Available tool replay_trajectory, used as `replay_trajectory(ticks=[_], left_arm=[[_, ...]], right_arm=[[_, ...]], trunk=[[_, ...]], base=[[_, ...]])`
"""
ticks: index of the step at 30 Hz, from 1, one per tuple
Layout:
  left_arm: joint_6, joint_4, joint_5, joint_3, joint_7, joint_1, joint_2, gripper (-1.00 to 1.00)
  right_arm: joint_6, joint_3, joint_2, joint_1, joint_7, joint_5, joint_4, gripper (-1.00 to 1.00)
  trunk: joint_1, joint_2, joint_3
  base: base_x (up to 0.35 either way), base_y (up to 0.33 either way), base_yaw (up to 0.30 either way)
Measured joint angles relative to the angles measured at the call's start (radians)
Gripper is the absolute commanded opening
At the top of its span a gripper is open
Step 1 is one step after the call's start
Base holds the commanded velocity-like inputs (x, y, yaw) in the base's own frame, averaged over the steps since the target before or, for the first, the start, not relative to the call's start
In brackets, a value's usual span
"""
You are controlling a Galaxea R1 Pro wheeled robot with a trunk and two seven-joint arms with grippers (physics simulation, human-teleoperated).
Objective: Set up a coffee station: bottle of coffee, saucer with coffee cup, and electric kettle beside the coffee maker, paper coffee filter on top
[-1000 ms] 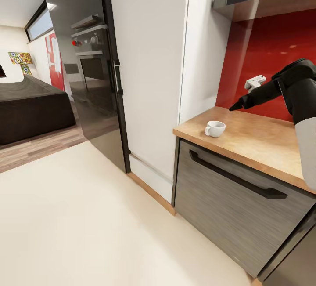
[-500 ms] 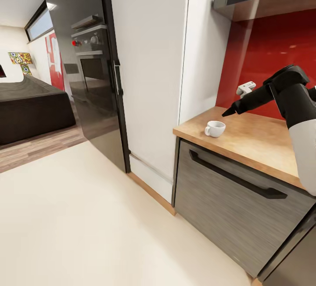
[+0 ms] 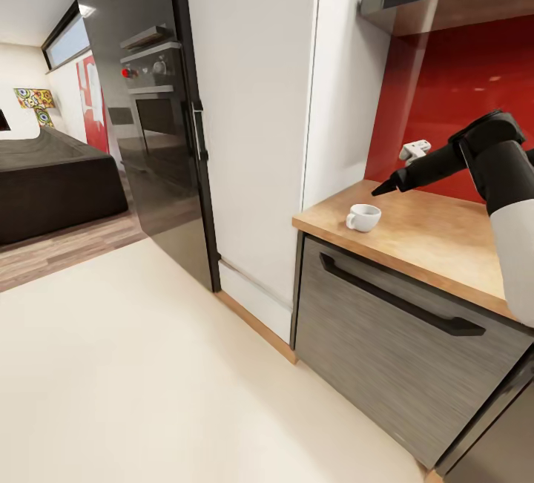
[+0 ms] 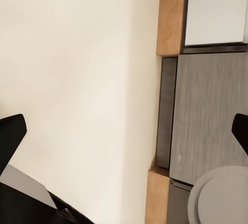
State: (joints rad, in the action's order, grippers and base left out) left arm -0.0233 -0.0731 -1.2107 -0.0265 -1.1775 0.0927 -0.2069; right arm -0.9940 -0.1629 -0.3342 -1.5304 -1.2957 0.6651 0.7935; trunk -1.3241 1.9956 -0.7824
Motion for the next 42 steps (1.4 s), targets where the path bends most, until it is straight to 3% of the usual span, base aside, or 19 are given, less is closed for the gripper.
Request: replay_trajectory(ticks=[8, 42], left_arm=[[0.000, 0.000, 0.000, 0.000, 0.000, 0.000, -0.001, 1.00], [0.000, 0.000, 0.000, 0.002, 0.000, 0.000, -0.001, 1.00]], right_arm=[[0.001, 0.011, -0.001, -0.009, -0.027, -0.026, -0.045, 1.00], [0.002, 0.004, -0.001, -0.009, -0.026, -0.029, -0.048, 1.00]], trunk=[[0.000, 0.000, 0.000], [0.000, 0.000, 0.000]], base=[[0.021, -0.049, 0.000], [0.073, -0.069, 0.000]])
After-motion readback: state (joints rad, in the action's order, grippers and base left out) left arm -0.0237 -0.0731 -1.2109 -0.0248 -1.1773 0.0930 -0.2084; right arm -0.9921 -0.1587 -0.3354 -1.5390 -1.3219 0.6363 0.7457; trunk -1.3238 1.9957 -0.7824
